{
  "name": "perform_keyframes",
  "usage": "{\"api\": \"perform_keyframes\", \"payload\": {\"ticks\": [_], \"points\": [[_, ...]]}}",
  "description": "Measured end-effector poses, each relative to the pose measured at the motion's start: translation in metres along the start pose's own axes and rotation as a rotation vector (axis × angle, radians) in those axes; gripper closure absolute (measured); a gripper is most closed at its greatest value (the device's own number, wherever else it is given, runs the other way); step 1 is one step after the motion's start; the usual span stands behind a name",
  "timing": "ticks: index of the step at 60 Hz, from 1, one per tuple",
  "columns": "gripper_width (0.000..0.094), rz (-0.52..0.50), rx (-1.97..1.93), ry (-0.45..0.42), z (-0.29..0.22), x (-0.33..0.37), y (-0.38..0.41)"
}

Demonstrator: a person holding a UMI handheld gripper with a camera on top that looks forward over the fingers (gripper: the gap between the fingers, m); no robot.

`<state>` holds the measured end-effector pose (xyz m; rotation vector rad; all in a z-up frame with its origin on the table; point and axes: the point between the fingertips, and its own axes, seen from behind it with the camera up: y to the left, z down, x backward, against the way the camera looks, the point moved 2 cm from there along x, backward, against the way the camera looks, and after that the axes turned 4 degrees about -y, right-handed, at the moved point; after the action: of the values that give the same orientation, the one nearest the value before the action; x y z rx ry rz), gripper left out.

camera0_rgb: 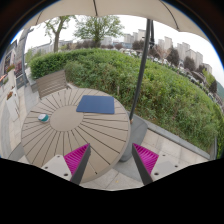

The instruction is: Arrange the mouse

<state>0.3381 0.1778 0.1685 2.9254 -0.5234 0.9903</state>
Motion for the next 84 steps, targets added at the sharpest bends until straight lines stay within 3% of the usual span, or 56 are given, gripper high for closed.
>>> {"api": "perform_keyframes", "payload": {"ticks": [14,28,43,63,84], "points": [[0.0081,-0.093,0.053,-0.01,-0.015,-0.005,0.076],[0.0082,-0.223,0.143,-0.025,-0.01,-0.015,0.218],[0.0083,-0.277,0.143,-0.109,-0.014,-0.047,0.332],[0.0082,-0.272,0.132,-0.158,-0.013,-0.152,0.389],[0.0081,-0.293,0.15,-0.129,-0.025,-0.244,0.421]]}}
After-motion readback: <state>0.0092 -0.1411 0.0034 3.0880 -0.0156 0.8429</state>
